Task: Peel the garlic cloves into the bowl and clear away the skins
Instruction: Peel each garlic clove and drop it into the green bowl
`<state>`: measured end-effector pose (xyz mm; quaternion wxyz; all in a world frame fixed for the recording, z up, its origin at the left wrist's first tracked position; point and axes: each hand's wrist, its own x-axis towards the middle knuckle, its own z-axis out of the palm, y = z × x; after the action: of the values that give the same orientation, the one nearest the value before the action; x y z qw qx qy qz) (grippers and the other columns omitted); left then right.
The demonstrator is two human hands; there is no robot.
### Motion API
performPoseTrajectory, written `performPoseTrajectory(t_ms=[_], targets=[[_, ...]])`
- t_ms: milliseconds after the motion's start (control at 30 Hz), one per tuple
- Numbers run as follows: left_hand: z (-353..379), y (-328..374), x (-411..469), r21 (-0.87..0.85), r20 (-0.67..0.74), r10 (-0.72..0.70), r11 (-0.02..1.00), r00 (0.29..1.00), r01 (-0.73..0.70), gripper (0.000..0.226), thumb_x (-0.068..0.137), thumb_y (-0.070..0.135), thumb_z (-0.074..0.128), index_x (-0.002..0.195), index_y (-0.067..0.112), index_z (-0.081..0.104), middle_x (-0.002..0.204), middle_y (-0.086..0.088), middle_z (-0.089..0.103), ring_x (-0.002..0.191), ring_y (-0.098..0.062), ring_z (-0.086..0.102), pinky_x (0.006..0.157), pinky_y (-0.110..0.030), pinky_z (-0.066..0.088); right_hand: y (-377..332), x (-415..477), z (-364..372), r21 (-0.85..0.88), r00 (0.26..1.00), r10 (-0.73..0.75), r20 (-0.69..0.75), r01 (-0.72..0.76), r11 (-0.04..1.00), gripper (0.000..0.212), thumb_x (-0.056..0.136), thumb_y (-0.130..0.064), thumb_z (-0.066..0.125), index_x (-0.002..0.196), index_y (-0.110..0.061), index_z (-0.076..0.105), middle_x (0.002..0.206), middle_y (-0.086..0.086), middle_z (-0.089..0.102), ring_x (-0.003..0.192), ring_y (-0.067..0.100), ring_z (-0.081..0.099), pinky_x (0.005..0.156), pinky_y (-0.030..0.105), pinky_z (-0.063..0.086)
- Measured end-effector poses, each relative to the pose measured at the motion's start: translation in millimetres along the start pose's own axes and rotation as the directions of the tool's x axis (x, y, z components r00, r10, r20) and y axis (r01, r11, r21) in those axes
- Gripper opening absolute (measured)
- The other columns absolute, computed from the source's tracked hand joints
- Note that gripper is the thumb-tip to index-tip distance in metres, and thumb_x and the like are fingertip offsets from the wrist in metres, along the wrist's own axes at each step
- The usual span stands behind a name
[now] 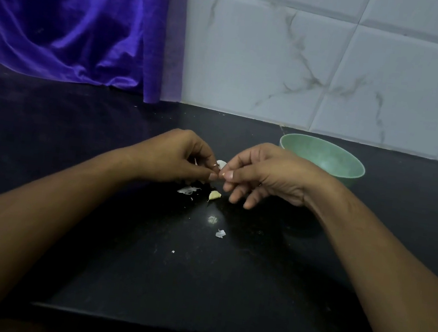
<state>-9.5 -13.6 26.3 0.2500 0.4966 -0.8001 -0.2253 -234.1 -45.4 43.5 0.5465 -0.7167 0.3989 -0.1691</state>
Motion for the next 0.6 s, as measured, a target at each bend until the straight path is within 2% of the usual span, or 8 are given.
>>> performPoseTrajectory(t_ms=[100,233,333,433,600], targets=[[-1,1,1,0.081,-0.032,0.013,0.997,0.999,-0.010,0.010,0.090,0.027,0.081,0.100,0.030,0.080,0.081,0.012,0.077,0.063,-0.002,0.066,0.061,-0.016,0.050,4,1,1,0.014,0.998,0.041,0.036,-0.042,0.999,0.008,0.097,0.001,0.065,0.103,0.000,0.070,0.083,0.013,0.072,0.065,0.016,0.072,0.049,0.024,0.058],[4,1,1,0.047,-0.077,0.037,0.998,0.996,-0.034,0.009,0.093,0.026,0.078,0.102,0.028,0.078,0.081,0.008,0.076,0.059,-0.002,0.064,0.058,-0.015,0.048,12,2,3,0.073,1.000,0.023,0.010,-0.024,0.997,0.011,0.097,0.000,0.065,0.106,-0.001,0.071,0.084,0.011,0.072,0.062,0.011,0.071,0.046,0.020,0.054],[9,4,-1,0.025,-0.146,0.071,0.997,0.987,-0.068,0.008,0.093,0.026,0.078,0.101,0.026,0.076,0.083,0.005,0.076,0.064,-0.007,0.068,0.061,-0.023,0.053,15,1,4,0.120,1.000,0.011,-0.005,-0.010,0.993,0.011,0.098,-0.001,0.064,0.106,-0.002,0.071,0.084,0.008,0.073,0.064,0.010,0.072,0.046,0.018,0.054],[11,7,-2,-0.012,-0.218,0.090,0.995,0.972,-0.095,0.005,0.093,0.019,0.076,0.096,0.022,0.074,0.081,0.006,0.076,0.066,-0.012,0.070,0.062,-0.026,0.054,18,-1,7,0.128,0.998,-0.031,-0.049,0.037,0.991,0.010,0.098,0.000,0.064,0.106,-0.002,0.070,0.084,0.006,0.072,0.064,0.011,0.072,0.046,0.018,0.053],[18,12,-3,0.102,-0.230,0.119,0.990,0.966,-0.098,0.009,0.091,0.031,0.078,0.093,0.024,0.073,0.079,0.007,0.073,0.064,-0.007,0.067,0.061,-0.025,0.051,26,-5,15,0.194,0.979,-0.127,-0.159,0.157,0.968,0.007,0.097,-0.001,0.066,0.101,-0.003,0.071,0.086,0.010,0.072,0.064,0.013,0.072,0.045,0.019,0.054]])
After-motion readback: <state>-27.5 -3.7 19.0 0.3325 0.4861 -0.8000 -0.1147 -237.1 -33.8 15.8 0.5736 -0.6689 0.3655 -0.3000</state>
